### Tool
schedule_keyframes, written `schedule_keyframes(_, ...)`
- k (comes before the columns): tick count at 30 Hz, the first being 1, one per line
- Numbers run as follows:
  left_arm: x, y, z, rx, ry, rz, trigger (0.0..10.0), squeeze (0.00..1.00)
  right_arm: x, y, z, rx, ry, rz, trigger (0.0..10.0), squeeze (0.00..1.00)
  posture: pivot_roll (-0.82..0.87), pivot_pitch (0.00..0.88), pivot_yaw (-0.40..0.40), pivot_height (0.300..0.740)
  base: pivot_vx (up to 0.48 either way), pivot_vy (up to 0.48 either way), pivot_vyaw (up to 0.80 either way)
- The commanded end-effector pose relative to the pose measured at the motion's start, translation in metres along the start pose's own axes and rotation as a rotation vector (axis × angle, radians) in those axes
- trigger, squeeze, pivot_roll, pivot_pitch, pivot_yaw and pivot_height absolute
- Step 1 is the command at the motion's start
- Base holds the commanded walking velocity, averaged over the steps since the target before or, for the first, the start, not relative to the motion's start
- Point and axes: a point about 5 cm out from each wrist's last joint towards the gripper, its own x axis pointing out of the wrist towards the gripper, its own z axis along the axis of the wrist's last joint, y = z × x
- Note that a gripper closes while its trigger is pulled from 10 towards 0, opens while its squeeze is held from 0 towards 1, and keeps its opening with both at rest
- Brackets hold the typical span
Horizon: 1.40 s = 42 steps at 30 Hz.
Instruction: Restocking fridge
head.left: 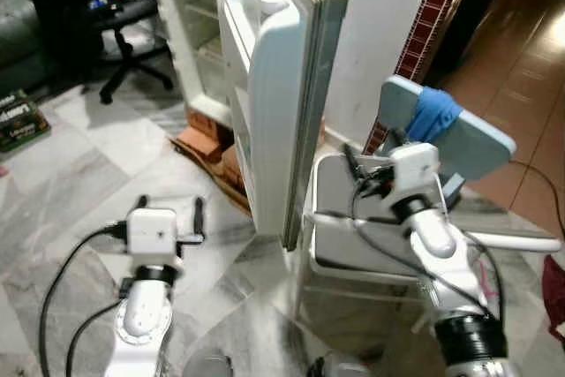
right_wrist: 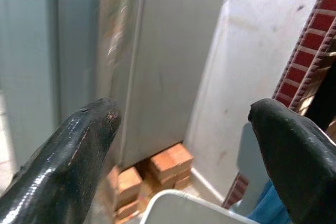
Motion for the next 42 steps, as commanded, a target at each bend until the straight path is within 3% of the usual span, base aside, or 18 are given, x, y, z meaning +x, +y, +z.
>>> schedule_keyframes(1, -0.001, 0.009, 0.000, 0.014, 0.002, 0.028, 10.0, 0.00, 0.006, 0.010, 0.006, 0.014, -0.023, 0.030, 10.0, 0.00, 0.14, 0.085, -0.031, 0.740, 0.000, 0.000, 0.00)
schedule_keyframes(7, 0.000, 0.009, 0.000, 0.007, 0.007, 0.023, 10.0, 0.00, 0.009, 0.012, 0.006, 0.032, -0.019, 0.054, 10.0, 0.00, 0.14, 0.087, -0.023, 0.740, 0.000, 0.000, 0.00)
schedule_keyframes(15, 0.003, 0.008, -0.003, 0.009, 0.019, 0.010, 10.0, 0.00, 0.038, 0.030, 0.023, 0.136, -0.049, 0.134, 10.0, 0.00, 0.14, 0.084, -0.018, 0.740, 0.000, 0.000, 0.00)
schedule_keyframes(17, 0.005, 0.007, -0.003, 0.012, 0.017, 0.005, 10.0, 0.00, 0.051, 0.048, 0.035, 0.173, -0.084, 0.196, 10.0, 0.00, 0.15, 0.080, -0.021, 0.740, 0.000, 0.000, 0.00)
schedule_keyframes(23, 0.007, 0.008, -0.003, 0.016, 0.014, 0.005, 10.0, 0.00, 0.067, 0.083, 0.058, 0.246, -0.142, 0.314, 10.0, 0.00, 0.16, 0.072, -0.025, 0.740, 0.000, 0.000, 0.00)
schedule_keyframes(24, 0.008, 0.008, -0.003, 0.019, 0.015, 0.006, 10.0, 0.00, 0.073, 0.096, 0.066, 0.276, -0.149, 0.341, 10.0, 0.00, 0.16, 0.069, -0.027, 0.740, 0.000, 0.000, 0.00)
schedule_keyframes(29, 0.011, 0.009, -0.004, 0.025, 0.019, 0.016, 10.0, 0.00, 0.081, 0.132, 0.081, 0.284, -0.168, 0.424, 10.0, 0.00, 0.18, 0.058, -0.037, 0.740, 0.000, 0.000, 0.00)
schedule_keyframes(35, 0.013, 0.012, -0.003, 0.026, 0.015, 0.032, 10.0, 0.00, 0.086, 0.154, 0.092, 0.312, -0.175, 0.478, 10.0, 0.00, 0.19, 0.060, -0.047, 0.740, 0.000, 0.000, 0.00)
schedule_keyframes(38, 0.011, 0.012, -0.004, 0.023, 0.016, 0.045, 10.0, 0.00, 0.082, 0.175, 0.102, 0.482, -0.138, 0.618, 10.0, 0.00, 0.20, 0.057, -0.057, 0.740, 0.000, 0.000, 0.00)
schedule_keyframes(39, 0.010, 0.013, -0.004, 0.022, 0.016, 0.050, 10.0, 0.00, 0.073, 0.184, 0.111, 0.602, -0.129, 0.760, 10.0, 0.00, 0.20, 0.056, -0.061, 0.740, 0.000, 0.000, 0.00)
schedule_keyframes(40, 0.010, 0.014, -0.004, 0.020, 0.013, 0.062, 10.0, 0.00, 0.050, 0.191, 0.129, 0.823, -0.132, 1.031, 10.0, 0.00, 0.21, 0.054, -0.063, 0.740, 0.000, 0.000, 0.00)
schedule_keyframes(41, 0.010, 0.014, -0.004, 0.020, 0.013, 0.062, 10.0, 0.00, 0.050, 0.191, 0.129, 0.823, -0.132, 1.031, 10.0, 0.00, 0.21, 0.054, -0.063, 0.740, 0.000, 0.000, 0.00)
schedule_keyframes(42, 0.010, 0.015, -0.004, 0.019, 0.013, 0.066, 10.0, 0.00, 0.043, 0.191, 0.135, 0.875, -0.140, 1.107, 10.0, 0.00, 0.21, 0.054, -0.064, 0.740, 0.000, 0.000, 0.00)
